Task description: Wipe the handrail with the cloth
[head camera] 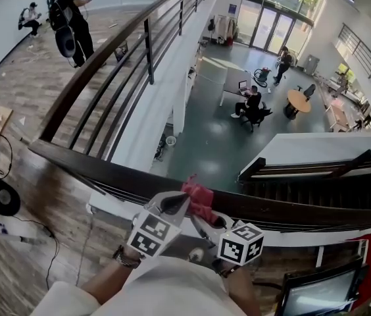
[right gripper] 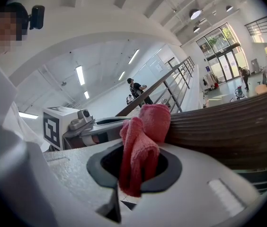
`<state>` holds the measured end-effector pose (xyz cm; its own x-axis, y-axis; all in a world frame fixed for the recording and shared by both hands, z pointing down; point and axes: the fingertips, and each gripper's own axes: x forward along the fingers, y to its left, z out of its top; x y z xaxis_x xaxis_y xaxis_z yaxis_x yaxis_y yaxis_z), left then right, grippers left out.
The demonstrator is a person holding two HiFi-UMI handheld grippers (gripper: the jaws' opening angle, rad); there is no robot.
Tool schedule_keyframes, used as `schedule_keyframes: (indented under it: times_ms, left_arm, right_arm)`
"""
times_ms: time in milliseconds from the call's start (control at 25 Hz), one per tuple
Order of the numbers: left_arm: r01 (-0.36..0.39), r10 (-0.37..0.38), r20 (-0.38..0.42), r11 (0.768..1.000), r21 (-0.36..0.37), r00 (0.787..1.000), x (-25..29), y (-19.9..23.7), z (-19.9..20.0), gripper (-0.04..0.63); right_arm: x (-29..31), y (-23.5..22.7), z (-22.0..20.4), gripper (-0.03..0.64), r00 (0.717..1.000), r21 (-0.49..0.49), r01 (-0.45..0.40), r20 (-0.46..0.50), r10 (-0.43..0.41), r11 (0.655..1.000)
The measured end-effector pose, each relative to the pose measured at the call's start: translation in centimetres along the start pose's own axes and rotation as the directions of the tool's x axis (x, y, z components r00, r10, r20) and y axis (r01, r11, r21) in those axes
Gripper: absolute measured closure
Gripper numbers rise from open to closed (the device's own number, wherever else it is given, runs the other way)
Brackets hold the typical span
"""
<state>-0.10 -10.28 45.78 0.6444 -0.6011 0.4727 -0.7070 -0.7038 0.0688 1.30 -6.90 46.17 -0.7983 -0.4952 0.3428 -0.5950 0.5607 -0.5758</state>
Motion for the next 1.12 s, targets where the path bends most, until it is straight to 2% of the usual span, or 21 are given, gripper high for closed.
schedule_keyframes:
  times_ms: [600, 1120]
  left_arm:
    - [0.009, -0.009, 0.007, 1.000, -0.004, 1.000, -1.2, 1.5, -0.5, 0.592]
    - [-0.004, 0.005, 0.020, 0.998, -0.056, 1.000, -2.5, 3.2, -1.2, 0.592]
  right_arm:
    - [1.7, 1.2, -0.1, 0.555, 1.000, -0.008, 0.010, -0.008, -0.010, 1.000]
    - [3.4, 2.3, -0.2, 0.555, 0.999, -0.029, -0.023, -0.037, 0.022, 0.999]
